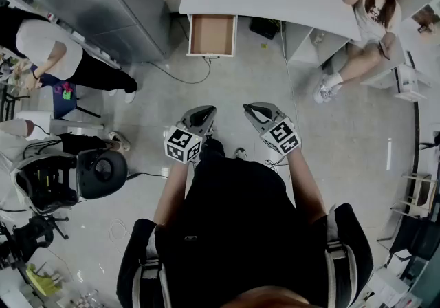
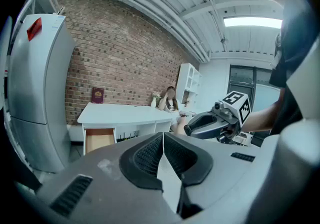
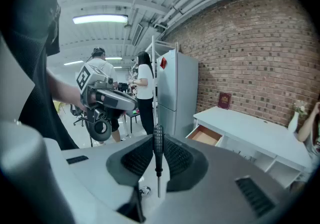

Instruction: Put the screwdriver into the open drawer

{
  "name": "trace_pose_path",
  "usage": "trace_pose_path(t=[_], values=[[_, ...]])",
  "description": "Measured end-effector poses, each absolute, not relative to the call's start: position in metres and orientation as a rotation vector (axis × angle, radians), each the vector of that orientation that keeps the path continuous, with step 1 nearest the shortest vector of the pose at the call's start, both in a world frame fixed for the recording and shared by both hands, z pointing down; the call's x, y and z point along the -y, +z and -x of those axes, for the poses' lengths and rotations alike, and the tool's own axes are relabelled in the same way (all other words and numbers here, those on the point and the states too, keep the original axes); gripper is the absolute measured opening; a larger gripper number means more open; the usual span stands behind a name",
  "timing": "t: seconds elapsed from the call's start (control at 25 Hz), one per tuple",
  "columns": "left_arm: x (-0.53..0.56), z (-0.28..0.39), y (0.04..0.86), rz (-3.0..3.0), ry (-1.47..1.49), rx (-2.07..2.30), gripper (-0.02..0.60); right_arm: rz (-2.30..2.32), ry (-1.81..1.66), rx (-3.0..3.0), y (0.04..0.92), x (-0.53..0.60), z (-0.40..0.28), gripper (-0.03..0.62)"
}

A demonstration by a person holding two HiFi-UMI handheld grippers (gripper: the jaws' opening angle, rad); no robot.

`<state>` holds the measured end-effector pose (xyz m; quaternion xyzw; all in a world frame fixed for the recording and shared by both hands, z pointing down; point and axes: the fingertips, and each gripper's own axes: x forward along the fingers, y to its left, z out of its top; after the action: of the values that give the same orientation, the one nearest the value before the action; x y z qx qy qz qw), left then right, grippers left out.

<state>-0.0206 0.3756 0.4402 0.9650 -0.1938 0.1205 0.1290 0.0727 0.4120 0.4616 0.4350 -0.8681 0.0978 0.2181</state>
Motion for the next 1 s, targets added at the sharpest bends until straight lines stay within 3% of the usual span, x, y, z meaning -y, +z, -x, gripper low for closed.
trace_pose_path(t=[1.0], values=[[-0.279,0.034,0.452,-2.797,0.401,0.431,0.020,-1.290,0.322,2.336,0.467,-0.317,-0.060,0.123]])
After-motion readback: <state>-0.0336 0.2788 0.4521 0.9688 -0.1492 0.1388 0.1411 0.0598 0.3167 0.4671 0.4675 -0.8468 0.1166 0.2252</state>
